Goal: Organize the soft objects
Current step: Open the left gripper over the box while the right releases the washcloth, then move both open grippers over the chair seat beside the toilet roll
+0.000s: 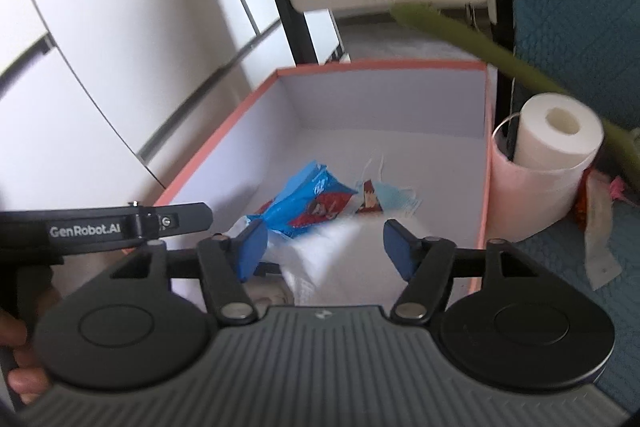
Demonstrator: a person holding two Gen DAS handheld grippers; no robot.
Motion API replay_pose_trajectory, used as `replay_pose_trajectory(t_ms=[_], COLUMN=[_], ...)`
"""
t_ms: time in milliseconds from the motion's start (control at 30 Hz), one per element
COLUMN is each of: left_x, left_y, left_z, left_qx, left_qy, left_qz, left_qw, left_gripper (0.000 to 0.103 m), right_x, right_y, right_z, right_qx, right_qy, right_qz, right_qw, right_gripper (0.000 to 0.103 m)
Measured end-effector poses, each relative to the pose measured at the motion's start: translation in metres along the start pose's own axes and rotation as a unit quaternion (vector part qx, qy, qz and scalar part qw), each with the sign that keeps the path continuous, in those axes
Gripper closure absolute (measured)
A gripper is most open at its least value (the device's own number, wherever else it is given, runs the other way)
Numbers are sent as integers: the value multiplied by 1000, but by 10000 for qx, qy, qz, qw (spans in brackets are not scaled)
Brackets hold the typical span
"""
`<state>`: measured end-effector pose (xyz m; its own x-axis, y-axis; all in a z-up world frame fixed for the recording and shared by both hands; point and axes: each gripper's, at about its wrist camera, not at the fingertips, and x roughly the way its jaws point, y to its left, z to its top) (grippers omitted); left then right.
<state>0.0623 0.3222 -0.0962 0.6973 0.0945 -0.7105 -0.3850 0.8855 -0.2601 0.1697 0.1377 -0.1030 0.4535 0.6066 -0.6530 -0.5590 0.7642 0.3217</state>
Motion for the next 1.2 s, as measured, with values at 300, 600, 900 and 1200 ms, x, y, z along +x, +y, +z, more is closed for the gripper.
replay_pose_trajectory(t_ms=[300, 600, 900, 1200], left_x=[-38, -60, -75, -76], left_y=[-26, -56, -96, -127], left_z=[-16, -39, -63, -87], left_qx=[83, 216, 608, 748], left_qy=[-307, -446, -576, -411], left_qz=[-45, -158, -279, -619], left_qw=[9995, 9986, 9961, 9944], left_gripper=[58, 58, 58, 58], right_x=[-49, -97, -139, -170], right_y=[-6, -16, -35, -63], right_z=[-9, -24, -40, -67], right_qx=[-65, -111, -23, 243], right_qy=[-375, -718, -972, -1006], right_qz=[46, 43, -119, -479], right_qw=[9993, 9973, 9952, 9935], right_gripper=[37, 37, 37, 37])
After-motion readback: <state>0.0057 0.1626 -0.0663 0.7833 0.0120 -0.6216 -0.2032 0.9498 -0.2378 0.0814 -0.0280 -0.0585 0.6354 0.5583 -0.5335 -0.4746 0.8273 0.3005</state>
